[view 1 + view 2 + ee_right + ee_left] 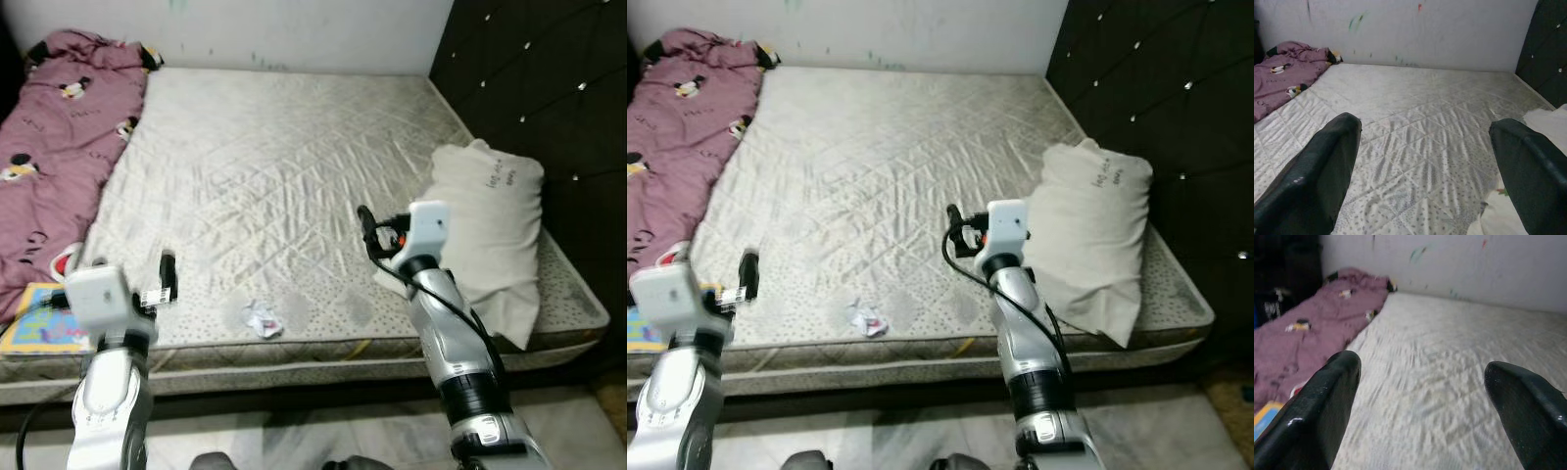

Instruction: Clean up the room

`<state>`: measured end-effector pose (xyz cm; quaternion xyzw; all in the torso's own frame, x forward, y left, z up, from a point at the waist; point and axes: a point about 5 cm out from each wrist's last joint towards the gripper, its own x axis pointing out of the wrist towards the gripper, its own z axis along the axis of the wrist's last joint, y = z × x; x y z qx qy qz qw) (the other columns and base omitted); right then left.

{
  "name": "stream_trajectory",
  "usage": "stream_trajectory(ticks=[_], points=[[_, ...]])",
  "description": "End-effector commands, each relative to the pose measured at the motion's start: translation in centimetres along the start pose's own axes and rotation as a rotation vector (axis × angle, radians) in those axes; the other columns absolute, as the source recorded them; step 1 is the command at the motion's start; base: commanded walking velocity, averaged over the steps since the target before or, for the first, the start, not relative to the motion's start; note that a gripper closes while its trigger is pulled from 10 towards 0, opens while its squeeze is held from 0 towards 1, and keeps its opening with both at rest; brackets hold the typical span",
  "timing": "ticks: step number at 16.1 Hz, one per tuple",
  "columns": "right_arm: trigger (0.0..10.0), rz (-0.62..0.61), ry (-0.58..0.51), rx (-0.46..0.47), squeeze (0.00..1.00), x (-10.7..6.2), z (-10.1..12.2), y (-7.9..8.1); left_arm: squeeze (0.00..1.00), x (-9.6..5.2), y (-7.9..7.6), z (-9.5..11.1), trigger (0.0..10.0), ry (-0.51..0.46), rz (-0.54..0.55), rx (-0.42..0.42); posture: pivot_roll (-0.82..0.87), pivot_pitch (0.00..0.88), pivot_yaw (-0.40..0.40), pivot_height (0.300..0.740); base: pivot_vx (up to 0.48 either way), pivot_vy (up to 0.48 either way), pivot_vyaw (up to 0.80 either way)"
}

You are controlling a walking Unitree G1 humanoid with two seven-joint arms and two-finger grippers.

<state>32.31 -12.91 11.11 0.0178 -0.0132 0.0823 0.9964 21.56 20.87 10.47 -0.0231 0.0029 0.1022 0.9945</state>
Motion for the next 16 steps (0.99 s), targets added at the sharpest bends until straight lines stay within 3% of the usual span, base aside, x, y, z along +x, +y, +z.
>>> stream_trajectory(ticks=[1,4,5,12,16], points=[[10.0,-0.01,0.02,0.002,0.0,-0.4,-0.3,0.0,0.0,0.3,0.2,0.1,10.0,-0.001,-0.012,-0.016,0.14,0.0,-0.033,0.74,0.0,0.0,0.0],[10.0,-0.027,0.044,-0.004,0.0,-1.1,-0.8,-0.4,0.0,1.5,-0.8,0.5,10.0,-0.011,-0.054,-0.014,0.11,0.005,-0.027,0.74,0.0,0.095,0.0],[10.0,-0.037,0.061,-0.002,0.0,-1.2,-0.9,-0.9,0.0,1.9,-1.4,0.6,10.0,-0.003,-0.068,-0.053,0.11,0.01,-0.037,0.74,0.0,0.48,0.0],[10.0,-0.016,0.083,-0.014,0.0,-1.2,-0.6,-0.8,0.0,1.5,-1.7,0.6,10.0,-0.009,-0.067,-0.064,0.12,0.018,-0.057,0.74,0.0,0.48,0.0],[10.0,-0.002,0.079,-0.02,0.0,-0.8,-0.3,-0.6,0.0,1.9,-2.0,0.9,10.0,-0.028,-0.077,-0.068,0.12,0.005,-0.061,0.74,0.0,0.0,0.0]])
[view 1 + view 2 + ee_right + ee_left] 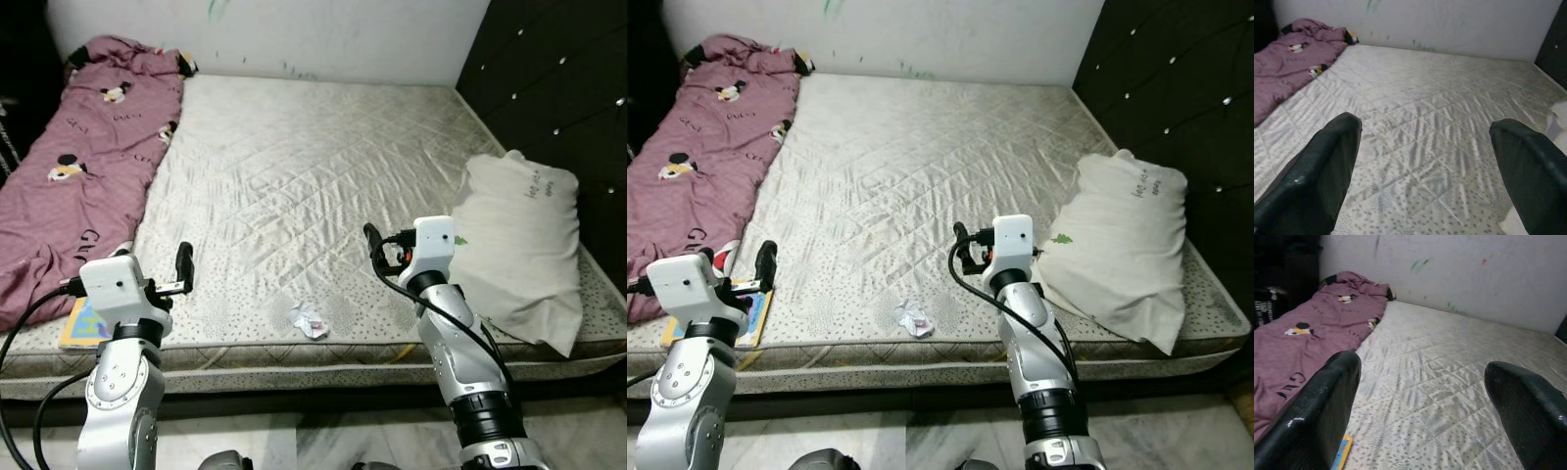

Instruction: Clean up the room

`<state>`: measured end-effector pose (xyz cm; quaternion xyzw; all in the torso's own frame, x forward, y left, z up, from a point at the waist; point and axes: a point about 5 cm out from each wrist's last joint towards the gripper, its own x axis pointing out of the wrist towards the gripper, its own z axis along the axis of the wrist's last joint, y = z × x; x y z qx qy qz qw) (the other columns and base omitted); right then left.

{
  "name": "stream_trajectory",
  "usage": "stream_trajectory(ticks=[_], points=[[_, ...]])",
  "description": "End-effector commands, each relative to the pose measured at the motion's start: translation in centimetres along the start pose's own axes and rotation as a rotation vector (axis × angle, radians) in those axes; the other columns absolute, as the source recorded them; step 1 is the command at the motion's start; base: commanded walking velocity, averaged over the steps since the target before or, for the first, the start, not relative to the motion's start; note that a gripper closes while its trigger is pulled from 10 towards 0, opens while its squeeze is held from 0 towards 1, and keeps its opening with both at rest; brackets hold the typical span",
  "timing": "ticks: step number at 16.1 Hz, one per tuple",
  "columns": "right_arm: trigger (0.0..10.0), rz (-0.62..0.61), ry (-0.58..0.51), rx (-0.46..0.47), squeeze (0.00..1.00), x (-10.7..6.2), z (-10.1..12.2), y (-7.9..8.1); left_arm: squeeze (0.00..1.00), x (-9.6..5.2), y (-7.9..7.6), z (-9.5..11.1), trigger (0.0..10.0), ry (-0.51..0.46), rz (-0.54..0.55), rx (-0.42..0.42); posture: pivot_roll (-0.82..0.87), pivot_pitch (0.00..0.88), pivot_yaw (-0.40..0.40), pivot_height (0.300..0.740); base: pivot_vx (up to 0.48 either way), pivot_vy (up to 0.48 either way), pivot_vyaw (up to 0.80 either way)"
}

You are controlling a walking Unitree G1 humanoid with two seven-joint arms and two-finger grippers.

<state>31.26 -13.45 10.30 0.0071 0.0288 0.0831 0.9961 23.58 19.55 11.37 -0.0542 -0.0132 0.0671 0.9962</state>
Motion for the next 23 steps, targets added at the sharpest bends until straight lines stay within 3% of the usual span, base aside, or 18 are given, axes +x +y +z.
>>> stream_trajectory(ticks=[1,5,17,23], points=[[10.0,-0.004,-0.006,-0.005,0.0,0.29,0.55,-0.27,0.0,0.22,-0.33,0.1,10.0,-0.004,-0.011,-0.006,0.12,0.004,-0.06,0.74,0.0,0.0,0.0],[10.0,-0.004,-0.002,-0.003,0.0,0.28,0.48,-0.26,0.0,0.36,-0.54,0.38,10.0,-0.02,-0.034,-0.013,0.12,0.002,-0.058,0.74,0.0,0.0,0.0],[10.0,-0.013,0.01,0.001,0.0,0.51,0.34,-0.28,0.0,0.43,-1.02,0.46,10.0,-0.025,-0.057,-0.044,0.12,0.013,-0.055,0.74,0.292,0.0,-0.07],[10.0,-0.049,0.011,-0.012,0.0,0.73,0.3,-1.23,0.0,0.42,-0.56,-0.22,10.0,0.019,0.015,-0.034,0.12,0.02,-0.051,0.74,0.0,0.0,0.0]])
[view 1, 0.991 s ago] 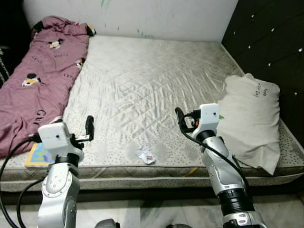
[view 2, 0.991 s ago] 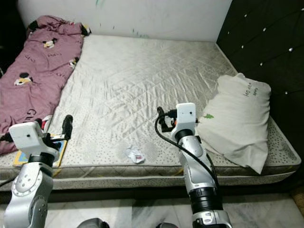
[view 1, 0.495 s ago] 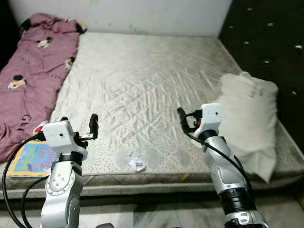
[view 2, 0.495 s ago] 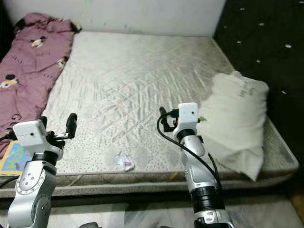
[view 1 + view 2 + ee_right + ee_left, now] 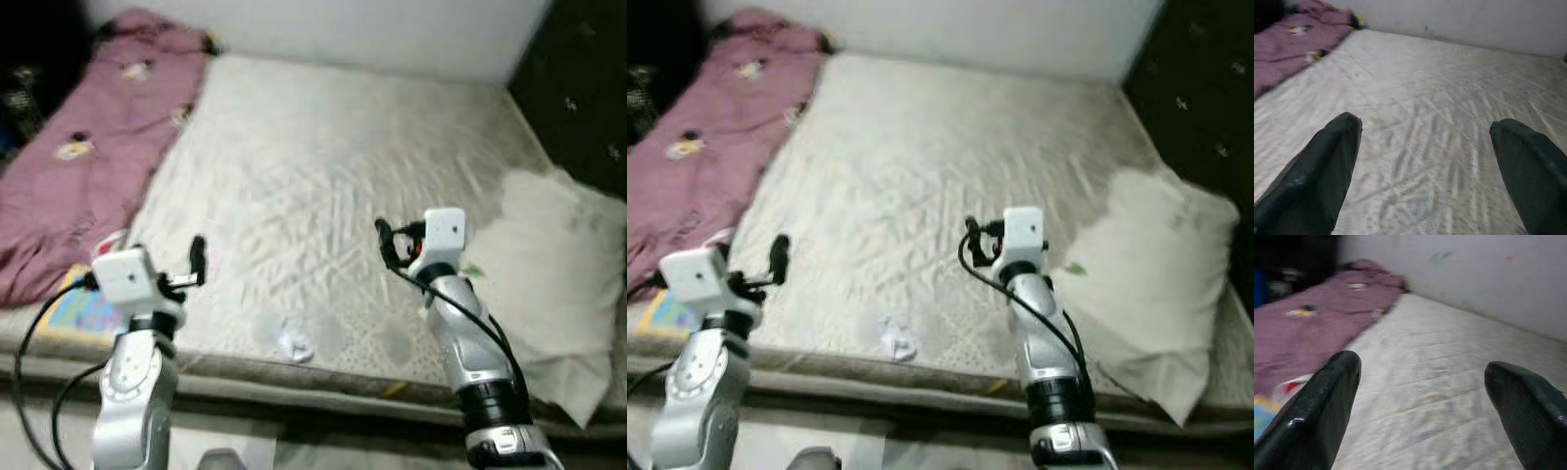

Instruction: Clean up the room

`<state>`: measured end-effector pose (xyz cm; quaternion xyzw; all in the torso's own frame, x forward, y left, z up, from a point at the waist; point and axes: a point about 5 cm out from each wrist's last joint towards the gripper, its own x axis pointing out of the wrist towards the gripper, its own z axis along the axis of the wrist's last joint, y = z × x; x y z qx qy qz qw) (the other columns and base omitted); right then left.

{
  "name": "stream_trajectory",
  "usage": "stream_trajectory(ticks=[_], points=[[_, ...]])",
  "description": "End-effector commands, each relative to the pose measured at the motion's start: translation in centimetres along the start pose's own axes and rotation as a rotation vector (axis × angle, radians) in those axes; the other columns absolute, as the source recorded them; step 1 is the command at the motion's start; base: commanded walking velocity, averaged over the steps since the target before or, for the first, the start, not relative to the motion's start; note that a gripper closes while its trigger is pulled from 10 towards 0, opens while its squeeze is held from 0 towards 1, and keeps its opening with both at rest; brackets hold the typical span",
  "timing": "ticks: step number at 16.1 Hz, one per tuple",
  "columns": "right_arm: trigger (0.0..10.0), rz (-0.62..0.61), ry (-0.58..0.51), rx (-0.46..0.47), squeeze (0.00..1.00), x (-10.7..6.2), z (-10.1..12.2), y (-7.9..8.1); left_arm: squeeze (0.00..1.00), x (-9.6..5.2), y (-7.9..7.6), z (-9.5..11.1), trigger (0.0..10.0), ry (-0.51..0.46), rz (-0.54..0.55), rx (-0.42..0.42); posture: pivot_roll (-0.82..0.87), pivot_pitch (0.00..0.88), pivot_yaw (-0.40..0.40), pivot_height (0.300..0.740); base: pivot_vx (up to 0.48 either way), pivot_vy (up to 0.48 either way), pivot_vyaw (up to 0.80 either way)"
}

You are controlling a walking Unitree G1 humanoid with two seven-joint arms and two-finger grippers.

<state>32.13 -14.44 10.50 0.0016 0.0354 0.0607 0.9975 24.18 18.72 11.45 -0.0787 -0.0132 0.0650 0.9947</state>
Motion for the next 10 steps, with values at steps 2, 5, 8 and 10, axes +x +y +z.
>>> stream_trajectory(ticks=[2,5,8,10], points=[[10.0,-0.006,0.0,-0.001,0.0,0.03,0.0,-0.11,0.0,-0.13,0.45,-0.17,10.0,0.017,0.027,0.018,0.12,0.022,-0.049,0.74,0.0,0.0,0.0],[10.0,-0.006,0.006,-0.001,0.0,0.09,-0.08,0.01,0.0,-0.33,0.17,-0.46,10.0,0.063,-0.043,0.003,0.12,0.025,-0.047,0.74,0.0,0.0,-0.53],[10.0,-0.01,0.006,0.005,0.0,0.14,-0.07,-0.04,0.0,-0.64,0.44,-0.75,10.0,0.076,-0.02,0.014,0.12,0.034,-0.048,0.74,0.0,0.0,-0.69],[10.0,-0.01,0.003,0.011,0.0,0.16,-0.02,-0.05,0.0,-0.71,0.66,-0.86,10.0,0.084,0.007,0.017,0.12,0.039,-0.048,0.74,0.0,0.0,-0.23]])
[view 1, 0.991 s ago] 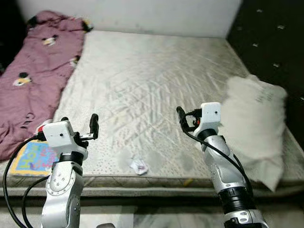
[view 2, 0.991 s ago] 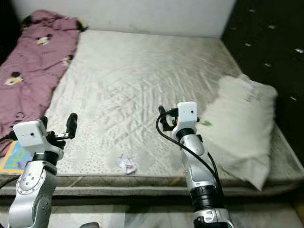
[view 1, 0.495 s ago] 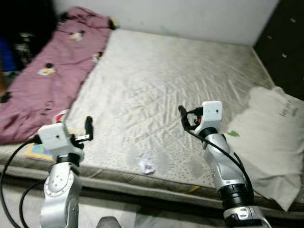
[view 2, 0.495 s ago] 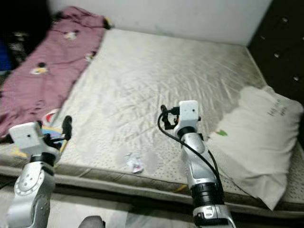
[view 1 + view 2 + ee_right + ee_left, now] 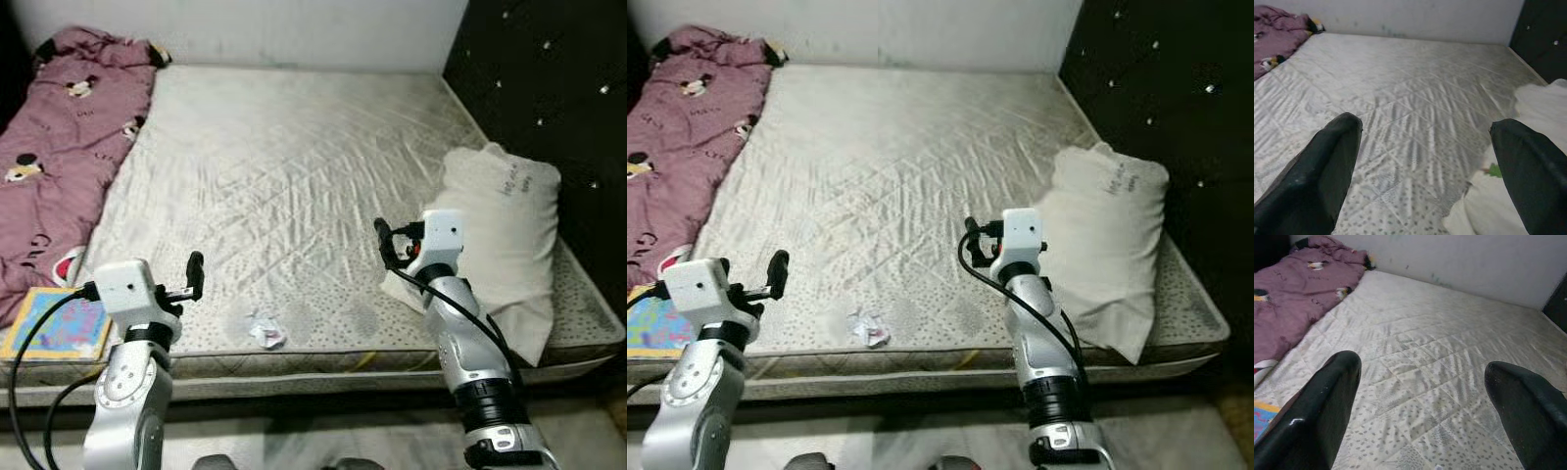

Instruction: Clean up the room

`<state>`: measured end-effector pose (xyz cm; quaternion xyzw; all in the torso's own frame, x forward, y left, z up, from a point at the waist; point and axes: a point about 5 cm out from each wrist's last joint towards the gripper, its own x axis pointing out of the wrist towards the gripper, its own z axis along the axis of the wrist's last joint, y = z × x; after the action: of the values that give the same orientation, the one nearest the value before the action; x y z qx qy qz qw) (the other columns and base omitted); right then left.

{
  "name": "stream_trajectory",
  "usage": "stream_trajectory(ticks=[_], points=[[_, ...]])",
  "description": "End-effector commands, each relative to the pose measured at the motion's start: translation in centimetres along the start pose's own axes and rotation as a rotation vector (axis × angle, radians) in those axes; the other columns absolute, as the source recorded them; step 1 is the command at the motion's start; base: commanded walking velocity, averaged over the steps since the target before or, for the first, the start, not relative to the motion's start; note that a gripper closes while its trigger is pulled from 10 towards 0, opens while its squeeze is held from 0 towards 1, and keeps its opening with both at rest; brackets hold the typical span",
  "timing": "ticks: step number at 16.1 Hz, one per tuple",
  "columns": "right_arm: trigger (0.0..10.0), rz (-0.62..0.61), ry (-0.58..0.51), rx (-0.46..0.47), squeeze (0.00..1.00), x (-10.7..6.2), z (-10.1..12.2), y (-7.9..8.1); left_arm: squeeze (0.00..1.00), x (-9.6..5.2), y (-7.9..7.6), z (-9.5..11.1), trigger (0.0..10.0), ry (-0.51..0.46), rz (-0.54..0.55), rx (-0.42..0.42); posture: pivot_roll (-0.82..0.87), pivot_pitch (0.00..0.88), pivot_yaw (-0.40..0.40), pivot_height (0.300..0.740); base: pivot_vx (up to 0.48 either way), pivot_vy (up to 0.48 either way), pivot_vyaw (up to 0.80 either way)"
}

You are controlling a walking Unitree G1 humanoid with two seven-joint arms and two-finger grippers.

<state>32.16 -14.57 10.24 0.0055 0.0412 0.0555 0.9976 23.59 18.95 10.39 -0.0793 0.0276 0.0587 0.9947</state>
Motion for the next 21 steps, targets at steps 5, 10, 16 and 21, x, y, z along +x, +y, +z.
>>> stream_trajectory(ticks=[5,10,16,21], points=[[10.0,0.036,-0.017,-0.001,0.0,-0.02,0.33,0.58,0.0,-0.31,0.2,0.25,10.0,0.002,0.008,-0.01,0.13,0.058,-0.051,0.74,0.0,0.0,0.0],[10.0,0.052,-0.019,-0.008,0.0,-0.06,0.27,0.81,0.0,-0.34,0.19,0.26,10.0,0.004,0.013,-0.014,0.13,0.055,-0.055,0.74,0.0,0.0,0.0],[10.0,0.063,-0.018,-0.009,0.0,0.07,0.26,0.91,0.0,-0.15,0.13,0.39,10.0,-0.005,0.012,-0.003,0.13,0.049,-0.055,0.735,0.0,0.0,0.0],[10.0,0.068,-0.019,-0.006,0.0,0.19,0.31,0.98,0.0,-0.04,0.22,0.51,10.0,-0.012,0.025,-0.003,0.13,0.054,-0.057,0.715,0.0,0.0,0.0]])
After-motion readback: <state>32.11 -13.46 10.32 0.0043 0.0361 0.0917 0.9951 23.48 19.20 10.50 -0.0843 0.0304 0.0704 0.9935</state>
